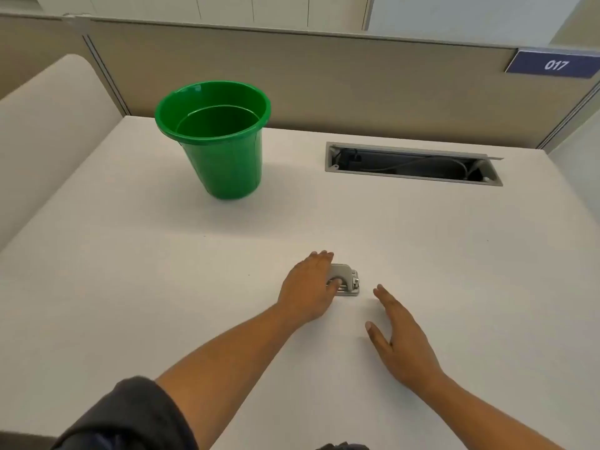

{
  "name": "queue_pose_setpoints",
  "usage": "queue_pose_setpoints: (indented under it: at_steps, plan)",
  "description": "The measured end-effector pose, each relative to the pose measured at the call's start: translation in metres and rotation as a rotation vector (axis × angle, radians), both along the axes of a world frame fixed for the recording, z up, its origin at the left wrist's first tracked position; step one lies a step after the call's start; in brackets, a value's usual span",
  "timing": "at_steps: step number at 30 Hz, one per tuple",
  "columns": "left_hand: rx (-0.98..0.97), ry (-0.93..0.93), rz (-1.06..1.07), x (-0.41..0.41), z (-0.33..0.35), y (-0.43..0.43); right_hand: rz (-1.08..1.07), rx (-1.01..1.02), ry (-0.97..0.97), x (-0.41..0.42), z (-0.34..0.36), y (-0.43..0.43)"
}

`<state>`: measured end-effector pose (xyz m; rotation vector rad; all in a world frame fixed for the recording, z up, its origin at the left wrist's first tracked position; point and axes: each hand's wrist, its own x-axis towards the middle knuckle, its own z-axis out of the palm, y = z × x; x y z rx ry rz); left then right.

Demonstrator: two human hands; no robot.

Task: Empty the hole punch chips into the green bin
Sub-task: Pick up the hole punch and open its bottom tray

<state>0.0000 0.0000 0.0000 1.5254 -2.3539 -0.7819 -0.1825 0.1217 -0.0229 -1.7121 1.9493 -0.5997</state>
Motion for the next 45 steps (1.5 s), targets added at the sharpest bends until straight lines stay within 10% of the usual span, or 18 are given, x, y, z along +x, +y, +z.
queue_pose_setpoints:
  at_steps: [15, 34, 45]
  plan:
    - [0.195, -0.119, 0.115, -0.002, 0.009, 0.006, -0.225, -0.005, -0.416, 0.015, 0.022, 0.007]
    - [0.127, 0.475, 0.400, 0.001, 0.076, 0.089, -0.394, 0.350, -1.464, 0.058, 0.089, -0.013]
    - [0.209, 0.793, 0.475, 0.006, 0.099, 0.091, -0.336, 0.435, -1.762, 0.077, 0.107, -0.021]
